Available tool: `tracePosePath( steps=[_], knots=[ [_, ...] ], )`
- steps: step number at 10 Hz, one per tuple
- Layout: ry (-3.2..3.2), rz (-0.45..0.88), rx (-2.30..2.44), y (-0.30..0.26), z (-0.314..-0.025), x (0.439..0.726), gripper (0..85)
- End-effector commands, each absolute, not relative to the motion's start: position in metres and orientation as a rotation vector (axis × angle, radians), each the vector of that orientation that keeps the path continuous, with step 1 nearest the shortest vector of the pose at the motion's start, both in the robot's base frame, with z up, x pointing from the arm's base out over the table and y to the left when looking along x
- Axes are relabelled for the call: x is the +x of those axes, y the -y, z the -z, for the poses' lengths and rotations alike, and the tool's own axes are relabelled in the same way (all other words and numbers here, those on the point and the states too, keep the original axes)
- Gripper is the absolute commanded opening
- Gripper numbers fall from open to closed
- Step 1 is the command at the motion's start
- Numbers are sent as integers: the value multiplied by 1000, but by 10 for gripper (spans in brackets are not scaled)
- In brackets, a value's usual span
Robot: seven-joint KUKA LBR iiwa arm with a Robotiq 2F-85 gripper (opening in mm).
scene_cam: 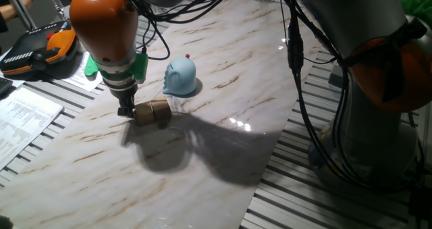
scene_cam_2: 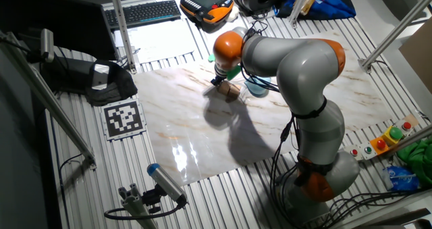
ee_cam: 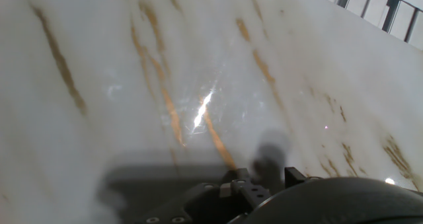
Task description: Drop coins into a piggy bank
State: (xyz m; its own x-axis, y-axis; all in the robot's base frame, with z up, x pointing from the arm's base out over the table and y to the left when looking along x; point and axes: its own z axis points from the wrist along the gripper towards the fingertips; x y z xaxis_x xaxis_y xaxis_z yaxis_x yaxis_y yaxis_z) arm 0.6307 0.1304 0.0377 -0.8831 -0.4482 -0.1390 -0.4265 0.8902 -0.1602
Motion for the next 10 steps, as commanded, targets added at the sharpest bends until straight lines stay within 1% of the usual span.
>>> tracePosePath(
  steps=[1,9,10],
  knots=[
    [-2884,189,-673,-130,-38,630,340],
    [-2882,206,-674,-130,-38,630,340],
    [-2883,205,-674,-130,-39,630,170]
  ],
)
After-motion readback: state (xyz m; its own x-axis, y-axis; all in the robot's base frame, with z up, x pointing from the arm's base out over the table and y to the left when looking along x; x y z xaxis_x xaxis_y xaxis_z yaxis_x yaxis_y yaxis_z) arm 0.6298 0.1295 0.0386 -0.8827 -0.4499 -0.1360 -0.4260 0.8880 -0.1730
